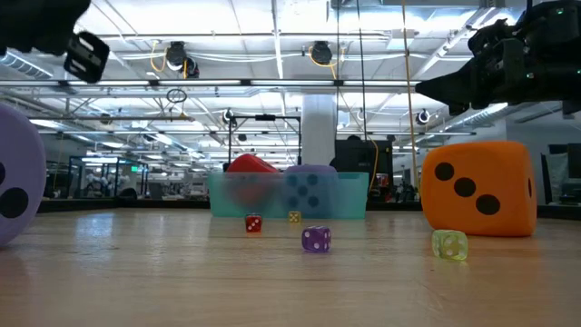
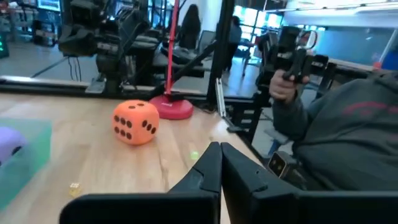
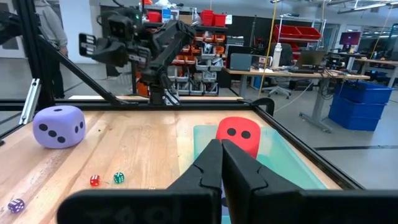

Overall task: Pick & Place Dice
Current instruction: Put the large purple dice into the blue bin

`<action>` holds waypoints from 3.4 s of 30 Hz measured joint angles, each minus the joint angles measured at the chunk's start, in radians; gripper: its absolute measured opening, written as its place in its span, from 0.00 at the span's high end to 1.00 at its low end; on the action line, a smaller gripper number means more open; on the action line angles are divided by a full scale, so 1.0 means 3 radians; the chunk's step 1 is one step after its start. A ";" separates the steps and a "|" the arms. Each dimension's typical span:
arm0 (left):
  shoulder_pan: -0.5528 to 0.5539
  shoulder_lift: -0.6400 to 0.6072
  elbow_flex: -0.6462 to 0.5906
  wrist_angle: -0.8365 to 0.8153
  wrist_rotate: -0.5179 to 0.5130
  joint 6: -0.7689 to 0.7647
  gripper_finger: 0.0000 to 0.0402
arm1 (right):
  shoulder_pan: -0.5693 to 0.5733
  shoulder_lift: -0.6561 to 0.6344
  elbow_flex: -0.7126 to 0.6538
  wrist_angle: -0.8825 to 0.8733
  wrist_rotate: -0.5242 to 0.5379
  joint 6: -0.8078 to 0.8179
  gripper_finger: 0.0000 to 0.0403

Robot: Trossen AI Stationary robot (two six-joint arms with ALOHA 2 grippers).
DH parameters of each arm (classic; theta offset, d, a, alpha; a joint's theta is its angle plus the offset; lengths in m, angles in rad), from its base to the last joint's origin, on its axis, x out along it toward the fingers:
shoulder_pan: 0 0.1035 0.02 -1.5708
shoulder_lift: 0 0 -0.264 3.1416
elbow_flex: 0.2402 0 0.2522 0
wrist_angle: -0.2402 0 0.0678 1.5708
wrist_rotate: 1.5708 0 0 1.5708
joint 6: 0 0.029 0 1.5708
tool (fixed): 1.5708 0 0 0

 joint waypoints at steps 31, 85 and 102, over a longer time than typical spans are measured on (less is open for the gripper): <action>-0.0573 0.2683 0.3536 -0.4773 -0.0441 -0.3036 0.94 | -0.0001 0.0003 0.0000 -0.0093 -0.0005 0.0076 1.00; -0.0406 0.3262 0.3302 -0.4081 0.0465 -0.2447 0.01 | 0.0000 0.0001 0.0000 -0.0111 -0.0004 0.0089 1.00; -0.0378 0.3273 0.3300 -0.4182 0.0557 -0.2364 0.01 | -0.0001 0.0001 0.0000 -0.0098 -0.0005 0.0090 1.00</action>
